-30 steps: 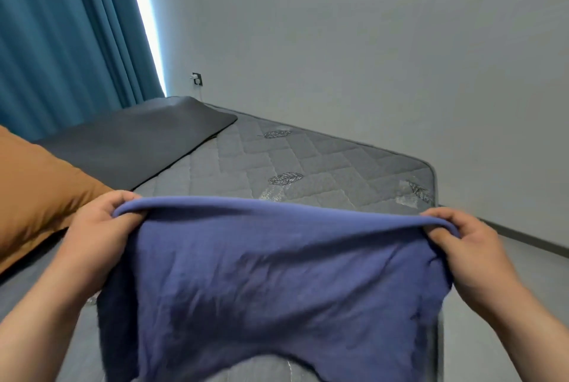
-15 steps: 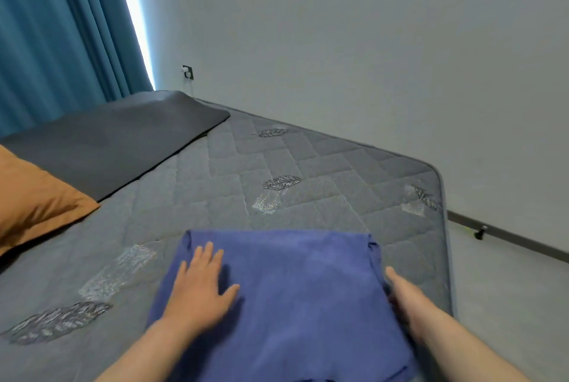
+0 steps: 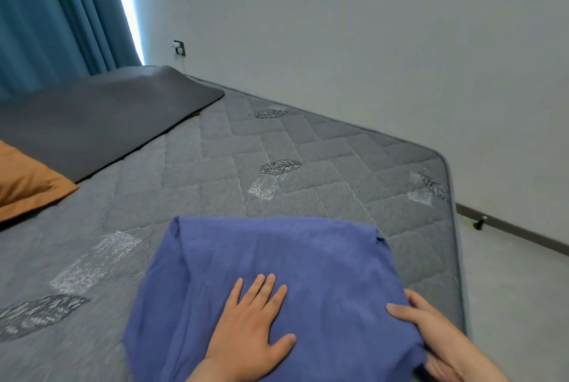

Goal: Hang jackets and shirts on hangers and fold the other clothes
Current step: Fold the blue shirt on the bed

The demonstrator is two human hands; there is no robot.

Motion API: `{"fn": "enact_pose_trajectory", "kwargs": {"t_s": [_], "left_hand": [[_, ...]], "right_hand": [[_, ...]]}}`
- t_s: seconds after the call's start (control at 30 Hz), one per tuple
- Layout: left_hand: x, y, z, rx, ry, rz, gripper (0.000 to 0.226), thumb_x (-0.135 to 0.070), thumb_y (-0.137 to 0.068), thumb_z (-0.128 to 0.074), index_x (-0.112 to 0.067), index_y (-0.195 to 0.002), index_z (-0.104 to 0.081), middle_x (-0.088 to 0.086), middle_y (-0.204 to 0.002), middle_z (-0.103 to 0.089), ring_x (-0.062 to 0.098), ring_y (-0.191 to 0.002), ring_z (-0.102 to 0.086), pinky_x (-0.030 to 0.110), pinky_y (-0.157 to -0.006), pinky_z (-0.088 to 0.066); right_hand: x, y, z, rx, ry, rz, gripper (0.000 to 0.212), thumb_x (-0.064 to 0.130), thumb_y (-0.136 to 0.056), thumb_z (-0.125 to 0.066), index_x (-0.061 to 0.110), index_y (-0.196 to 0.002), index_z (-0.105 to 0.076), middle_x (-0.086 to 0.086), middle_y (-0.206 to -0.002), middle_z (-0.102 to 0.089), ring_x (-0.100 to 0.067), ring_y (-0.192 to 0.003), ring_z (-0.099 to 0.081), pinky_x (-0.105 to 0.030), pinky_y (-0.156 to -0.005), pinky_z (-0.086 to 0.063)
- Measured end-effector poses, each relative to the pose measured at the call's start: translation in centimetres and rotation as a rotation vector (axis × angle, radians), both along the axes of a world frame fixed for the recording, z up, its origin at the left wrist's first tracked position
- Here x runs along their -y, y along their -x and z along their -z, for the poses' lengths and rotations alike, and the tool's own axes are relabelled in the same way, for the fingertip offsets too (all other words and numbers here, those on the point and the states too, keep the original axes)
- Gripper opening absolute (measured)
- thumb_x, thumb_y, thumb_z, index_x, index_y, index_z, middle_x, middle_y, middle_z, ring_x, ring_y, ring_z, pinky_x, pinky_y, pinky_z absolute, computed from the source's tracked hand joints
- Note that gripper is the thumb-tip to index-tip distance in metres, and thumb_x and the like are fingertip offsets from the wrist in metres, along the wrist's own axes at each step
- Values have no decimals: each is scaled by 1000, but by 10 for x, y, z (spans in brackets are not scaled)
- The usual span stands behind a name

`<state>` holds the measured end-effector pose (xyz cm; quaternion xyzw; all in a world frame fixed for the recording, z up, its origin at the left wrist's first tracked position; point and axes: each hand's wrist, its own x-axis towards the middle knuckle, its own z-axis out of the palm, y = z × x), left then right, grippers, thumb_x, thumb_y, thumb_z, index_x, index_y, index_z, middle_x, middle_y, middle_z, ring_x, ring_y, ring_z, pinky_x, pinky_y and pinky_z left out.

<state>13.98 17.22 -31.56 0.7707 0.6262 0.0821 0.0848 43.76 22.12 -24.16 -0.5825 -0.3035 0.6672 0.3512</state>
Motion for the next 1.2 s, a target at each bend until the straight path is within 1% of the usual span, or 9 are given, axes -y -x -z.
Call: {"fn": "enact_pose_trajectory", "kwargs": {"t_s": [0.13,0.27,0.4,0.53,0.63,0.8,0.93,1.1,1.2], "left_hand": [[1,7,-12,457,12,-146,80,-76,-72,-41,-35,-140,-45,-12,-147,-43,4,-140,-32,24,-117,-12],[2,34,-55,1772,220,-620,70,-70,-79,-48,-12,-116,-62,10,-121,-66,24,-111,-62,34,-93,-49],[23,106,-59,2158,55,-836,58,-55,-89,-41,-6,-102,-69,17,-105,-69,30,-89,-70,42,-77,-58],[47,137,-58,2031,83,-940,37,-42,-90,-51,-9,-104,-61,14,-100,-67,22,-70,-72,33,-65,-58],[69,133,-44,1423,0,-1030,47,-15,-75,-76,-8,-117,-56,20,-116,-64,20,-82,-65,13,-65,-54],[97,110,-33,512,141,-1044,89,-39,-59,-87,-5,-133,-52,15,-130,-59,34,-120,-55,40,-100,-40],[86,104,-52,769,209,-1033,13,-14,-77,-76,-7,-75,-66,10,-73,-69,18,-69,-62,35,-66,-45],[100,95,-66,1247,270,-1113,14,4,-90,-55,-4,-83,-64,11,-74,-70,25,-71,-61,32,-58,-51],[136,99,-49,1387,388,-1220,20,5,-61,-78,2,-78,-66,13,-62,-70,24,-64,-61,30,-47,-51]], "right_hand": [[2,46,-36,-364,-129,-82,73,-13,-71,-52,24,-134,-54,-12,-127,-64,-34,-117,-61,-52,-96,-48],[1,145,-57,22,-396,-401,90,-4,-57,-52,34,-139,-46,17,-133,-59,0,-122,-54,-25,-101,-44],[29,250,-48,123,-476,-798,80,-5,-78,-58,40,-139,-34,25,-115,-52,30,-80,-48,0,-75,-38],[73,278,-3,0,-297,-639,52,5,-71,-66,36,-112,-57,2,-112,-66,0,-80,-62,-21,-70,-52],[88,228,35,227,-394,-229,42,2,-72,-65,43,-74,-73,1,-77,-72,-2,-47,-54,-15,-50,-44],[98,167,57,664,-370,-108,67,13,-59,-86,69,-84,-59,18,-81,-60,23,-74,-54,3,-63,-40],[89,178,39,600,-190,-373,6,28,-75,-74,28,-75,-68,13,-70,-69,0,-69,-64,-18,-69,-52],[100,163,30,426,-174,-349,10,6,-79,-64,10,-84,-72,2,-78,-75,-10,-73,-66,-26,-68,-52],[126,134,37,420,-131,-435,10,7,-76,-65,3,-82,-72,-7,-75,-72,-11,-73,-63,-21,-65,-47]]}}
